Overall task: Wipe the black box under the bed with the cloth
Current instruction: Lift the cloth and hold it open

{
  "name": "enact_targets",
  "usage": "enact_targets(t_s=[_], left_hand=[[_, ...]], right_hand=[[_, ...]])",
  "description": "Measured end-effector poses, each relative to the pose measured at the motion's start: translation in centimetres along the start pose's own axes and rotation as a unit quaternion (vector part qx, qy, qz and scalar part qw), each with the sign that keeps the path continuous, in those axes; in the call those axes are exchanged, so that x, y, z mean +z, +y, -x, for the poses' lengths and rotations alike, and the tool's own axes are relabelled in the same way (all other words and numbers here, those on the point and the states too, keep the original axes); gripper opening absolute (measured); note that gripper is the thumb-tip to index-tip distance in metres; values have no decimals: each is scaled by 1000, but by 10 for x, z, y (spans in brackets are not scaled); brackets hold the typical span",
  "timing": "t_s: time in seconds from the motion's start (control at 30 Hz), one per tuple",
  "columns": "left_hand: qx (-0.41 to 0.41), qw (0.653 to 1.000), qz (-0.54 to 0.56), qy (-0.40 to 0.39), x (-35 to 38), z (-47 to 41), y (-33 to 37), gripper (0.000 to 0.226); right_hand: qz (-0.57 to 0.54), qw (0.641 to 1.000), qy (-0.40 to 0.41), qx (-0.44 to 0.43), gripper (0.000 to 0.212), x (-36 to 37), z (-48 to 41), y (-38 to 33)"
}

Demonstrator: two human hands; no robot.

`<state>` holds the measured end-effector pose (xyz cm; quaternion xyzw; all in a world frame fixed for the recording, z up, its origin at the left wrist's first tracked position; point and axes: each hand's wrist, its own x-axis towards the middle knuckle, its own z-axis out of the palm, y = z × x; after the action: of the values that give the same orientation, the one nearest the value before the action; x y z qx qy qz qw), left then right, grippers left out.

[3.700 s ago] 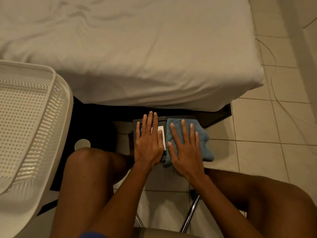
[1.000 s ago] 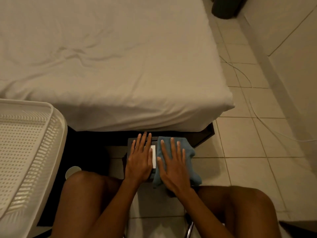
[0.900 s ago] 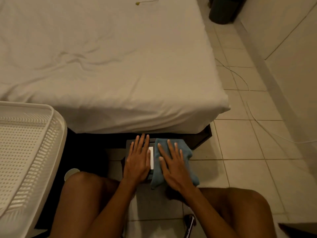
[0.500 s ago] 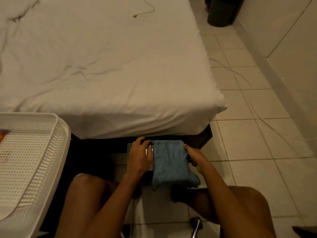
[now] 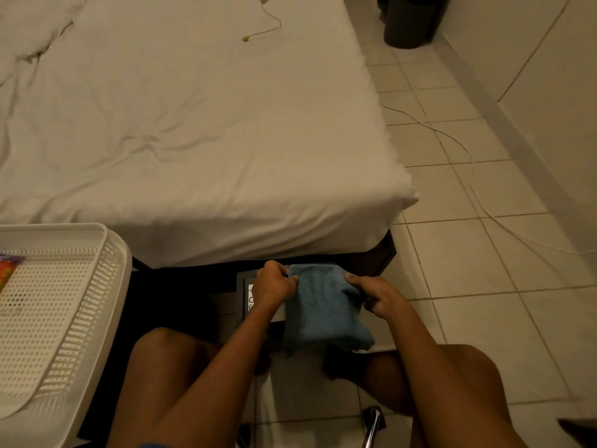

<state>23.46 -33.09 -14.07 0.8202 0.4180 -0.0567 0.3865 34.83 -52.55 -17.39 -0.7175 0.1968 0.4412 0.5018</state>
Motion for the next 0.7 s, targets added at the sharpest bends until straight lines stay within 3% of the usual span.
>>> enact_targets(t_s=[0.23, 0.4, 0.57, 0.7], left_hand=[[45, 995, 87, -26, -16, 15, 7, 11], [100, 986, 130, -32, -38, 35, 11, 24], [186, 963, 162, -109, -74, 60, 14, 40], [227, 959, 140, -90, -109, 83, 26, 28]], right_hand=[[209, 968, -74, -115, 17, -30, 41, -20], [265, 922, -43, -278, 35, -37, 80, -36], [295, 890, -17, -348, 22, -39, 128, -51], [337, 854, 0, -397, 20, -36, 175, -72]])
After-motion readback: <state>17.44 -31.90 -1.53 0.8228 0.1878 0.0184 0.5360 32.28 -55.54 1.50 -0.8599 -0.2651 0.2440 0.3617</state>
